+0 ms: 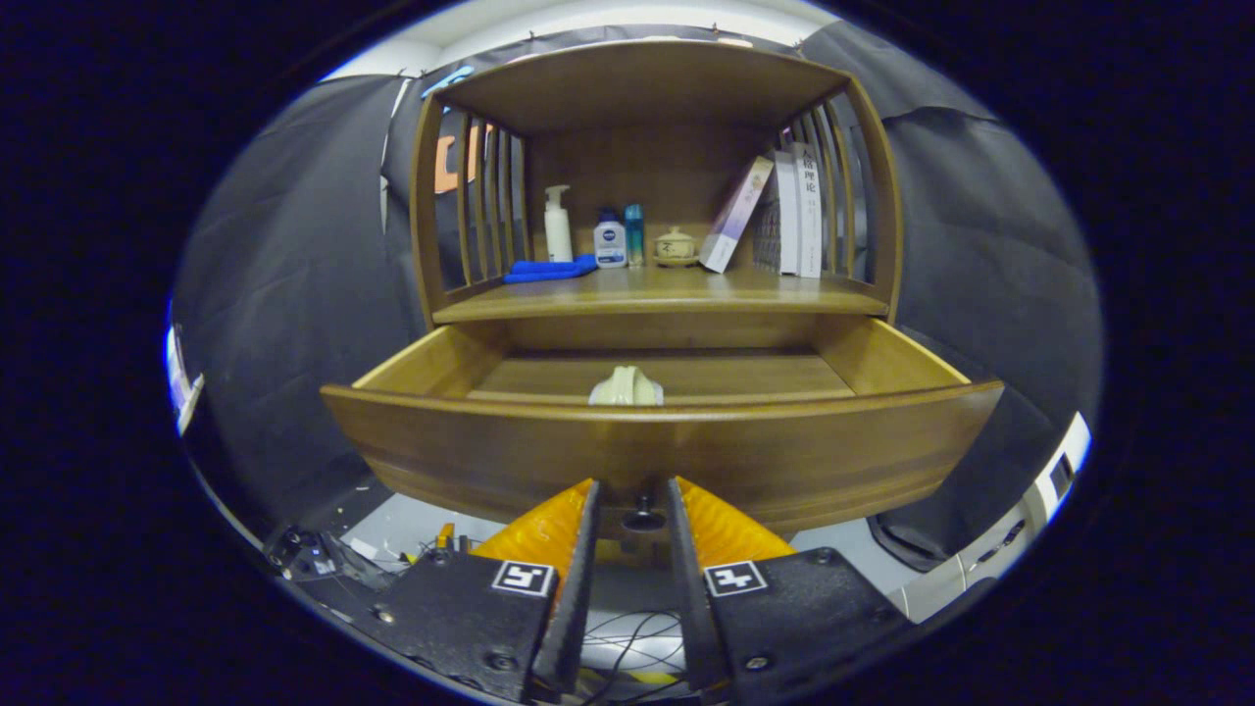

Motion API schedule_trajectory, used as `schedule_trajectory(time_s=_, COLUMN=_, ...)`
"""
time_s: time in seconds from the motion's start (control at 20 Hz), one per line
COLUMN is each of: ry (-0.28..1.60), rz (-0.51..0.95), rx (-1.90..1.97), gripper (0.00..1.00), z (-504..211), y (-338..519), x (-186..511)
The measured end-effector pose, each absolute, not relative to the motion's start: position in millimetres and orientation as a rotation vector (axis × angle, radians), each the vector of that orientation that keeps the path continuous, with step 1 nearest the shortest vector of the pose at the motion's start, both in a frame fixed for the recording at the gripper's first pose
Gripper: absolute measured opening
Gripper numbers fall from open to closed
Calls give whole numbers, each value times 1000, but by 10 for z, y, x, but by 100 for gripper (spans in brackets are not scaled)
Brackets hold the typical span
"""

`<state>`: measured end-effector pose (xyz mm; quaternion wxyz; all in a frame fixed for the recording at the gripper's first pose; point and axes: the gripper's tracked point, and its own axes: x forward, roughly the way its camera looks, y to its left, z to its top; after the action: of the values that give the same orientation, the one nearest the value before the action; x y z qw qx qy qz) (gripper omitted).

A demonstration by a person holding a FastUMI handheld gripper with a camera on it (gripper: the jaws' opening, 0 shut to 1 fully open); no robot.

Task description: Pull open the drawer, take out the items inside it, and place them on the countertop above the cabinet.

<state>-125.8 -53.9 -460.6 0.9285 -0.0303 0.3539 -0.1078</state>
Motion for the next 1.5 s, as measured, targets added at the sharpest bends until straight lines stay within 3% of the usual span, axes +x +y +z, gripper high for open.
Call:
schedule_trajectory(time_s=0.15, ry=767, rz=-209, rx=-57, gripper=56, z=-4456, y=-538, x=-1109)
schedule_trajectory(time_s=0.25, ry=809, rz=-188, rx=-54, gripper=59, z=-4402, y=-488, x=-1038)
schedule_trajectory(time_s=0.75, ry=887, rz=-124, rx=-123, gripper=61, z=-4270, y=-440, x=-427)
schedule_trajectory(time_s=1.5, ry=1249, rz=-147, rx=-52, gripper=61, z=-5293, y=-759, x=194)
